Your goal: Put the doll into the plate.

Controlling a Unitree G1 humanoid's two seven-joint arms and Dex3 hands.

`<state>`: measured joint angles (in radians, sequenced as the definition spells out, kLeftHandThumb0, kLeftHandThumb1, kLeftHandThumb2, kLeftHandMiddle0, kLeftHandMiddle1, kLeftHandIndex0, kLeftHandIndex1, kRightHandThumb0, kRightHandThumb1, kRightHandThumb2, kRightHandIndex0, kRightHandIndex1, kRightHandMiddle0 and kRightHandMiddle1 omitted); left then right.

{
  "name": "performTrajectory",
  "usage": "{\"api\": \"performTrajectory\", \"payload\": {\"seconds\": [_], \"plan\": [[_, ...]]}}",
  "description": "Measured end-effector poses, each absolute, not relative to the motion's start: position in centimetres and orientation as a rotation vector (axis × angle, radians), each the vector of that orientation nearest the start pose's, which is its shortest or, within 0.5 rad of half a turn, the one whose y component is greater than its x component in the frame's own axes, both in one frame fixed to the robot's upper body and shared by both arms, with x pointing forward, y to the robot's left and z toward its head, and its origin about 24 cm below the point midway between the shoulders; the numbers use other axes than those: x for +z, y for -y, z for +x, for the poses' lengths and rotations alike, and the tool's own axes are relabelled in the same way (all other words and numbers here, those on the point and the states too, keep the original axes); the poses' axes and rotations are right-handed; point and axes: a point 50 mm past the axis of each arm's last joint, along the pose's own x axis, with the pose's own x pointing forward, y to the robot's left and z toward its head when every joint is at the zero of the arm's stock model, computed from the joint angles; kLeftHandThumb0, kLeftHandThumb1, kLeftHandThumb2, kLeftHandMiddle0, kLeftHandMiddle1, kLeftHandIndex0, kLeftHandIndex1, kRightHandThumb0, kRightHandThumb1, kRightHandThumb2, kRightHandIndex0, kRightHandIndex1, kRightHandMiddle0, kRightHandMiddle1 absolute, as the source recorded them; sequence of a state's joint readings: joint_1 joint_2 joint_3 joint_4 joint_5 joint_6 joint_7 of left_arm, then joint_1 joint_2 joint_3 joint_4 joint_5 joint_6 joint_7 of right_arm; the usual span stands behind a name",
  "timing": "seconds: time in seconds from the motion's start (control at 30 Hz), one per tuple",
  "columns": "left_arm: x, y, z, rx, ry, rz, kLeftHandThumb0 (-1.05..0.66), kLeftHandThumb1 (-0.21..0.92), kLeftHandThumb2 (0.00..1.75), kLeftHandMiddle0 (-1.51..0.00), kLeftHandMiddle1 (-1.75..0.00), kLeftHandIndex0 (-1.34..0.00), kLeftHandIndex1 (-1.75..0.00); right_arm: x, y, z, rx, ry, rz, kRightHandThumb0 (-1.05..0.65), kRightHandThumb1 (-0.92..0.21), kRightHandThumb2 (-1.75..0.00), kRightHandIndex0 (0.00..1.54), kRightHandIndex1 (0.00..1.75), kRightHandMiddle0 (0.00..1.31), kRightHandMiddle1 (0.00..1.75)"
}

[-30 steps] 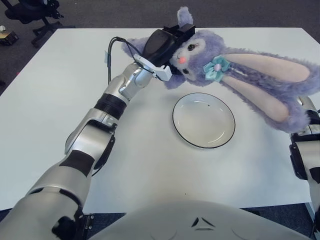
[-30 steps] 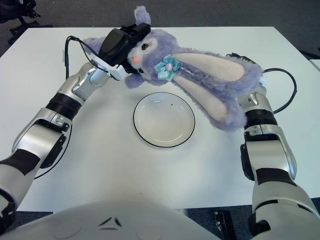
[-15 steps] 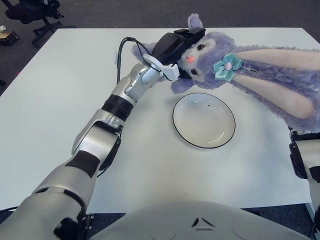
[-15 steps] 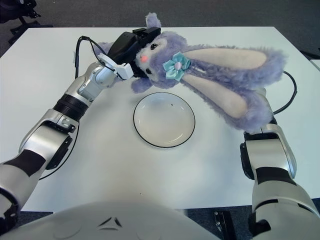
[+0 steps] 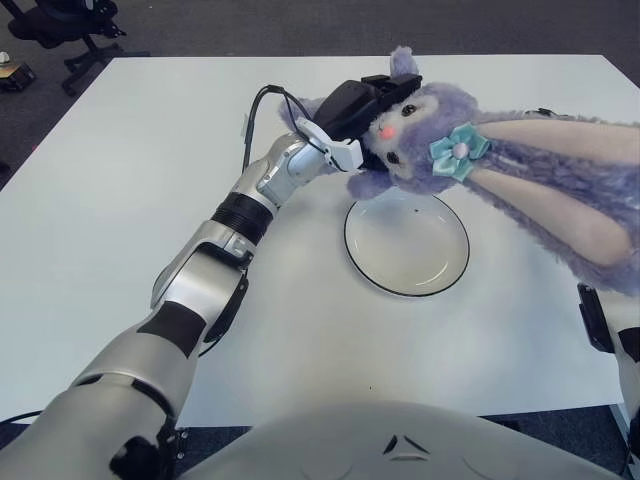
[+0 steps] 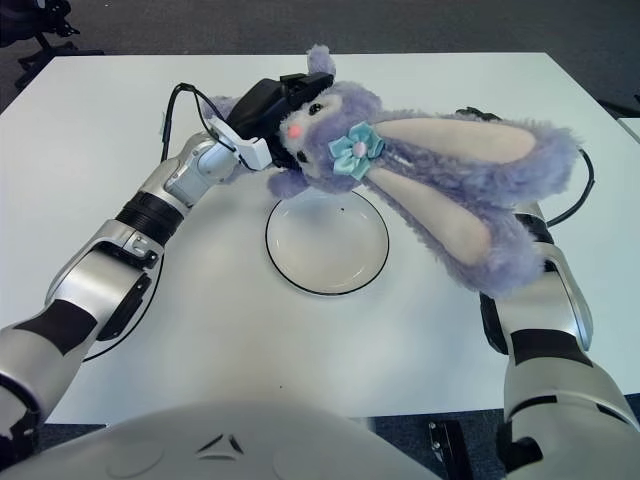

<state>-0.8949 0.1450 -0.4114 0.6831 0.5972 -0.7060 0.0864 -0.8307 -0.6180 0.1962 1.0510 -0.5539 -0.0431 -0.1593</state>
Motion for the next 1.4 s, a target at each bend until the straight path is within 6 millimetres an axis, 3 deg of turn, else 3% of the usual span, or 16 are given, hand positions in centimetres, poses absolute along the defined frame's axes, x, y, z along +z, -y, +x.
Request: {"api": "performTrajectory", "payload": {"seconds": [0.6, 0.83, 1.2, 1.27, 1.3, 1.4], "plan": [[16.8, -0.4, 32.7, -0.741, 0.985, 0.934, 0.18, 0.4, 1.08, -0.81, -1.75, -0.62, -1.75, 12.3, 29.4, 37.4, -0.238, -0.141, -1.211, -0.54, -0.92, -0.58, 0.55, 0.01, 0.42, 0.04], [17.1, -0.2, 32.2, -0.818, 0.979, 1.044, 0.13, 0.5, 0.88, -0.78, -1.75, -0.59, -1.75, 12.3, 29.4, 37.4, -0.237, -0.14, -1.212, -0.53, -0.92, -0.58, 0.55, 0.01, 0.42, 0.04], [17.5, -0.3, 31.8, -0.899, 0.974, 1.075, 0.09, 0.61, 0.69, -0.74, -1.75, -0.53, -1.75, 12.3, 29.4, 37.4, -0.236, -0.137, -1.213, -0.53, -0.92, -0.58, 0.55, 0.01, 0.42, 0.04], [17.5, -0.4, 31.7, -0.917, 0.967, 1.085, 0.04, 0.68, 0.55, -0.69, -1.75, -0.47, -1.75, 12.3, 29.4, 37.4, -0.236, -0.136, -1.214, -0.53, -0.92, -0.57, 0.55, 0.01, 0.42, 0.04], [17.6, -0.4, 31.7, -0.929, 0.963, 1.095, -0.04, 0.7, 0.56, -0.66, -1.75, -0.46, -1.72, 12.3, 29.4, 37.4, -0.235, -0.136, -1.216, -0.53, -0.92, -0.57, 0.55, 0.01, 0.42, 0.04], [18.0, -0.6, 31.5, -0.974, 0.936, 1.131, -0.27, 0.86, 0.36, -0.54, -1.75, -0.45, -1.55, 12.2, 29.3, 37.4, -0.233, -0.136, -1.224, -0.53, -0.92, -0.57, 0.55, 0.01, 0.42, 0.04]]}}
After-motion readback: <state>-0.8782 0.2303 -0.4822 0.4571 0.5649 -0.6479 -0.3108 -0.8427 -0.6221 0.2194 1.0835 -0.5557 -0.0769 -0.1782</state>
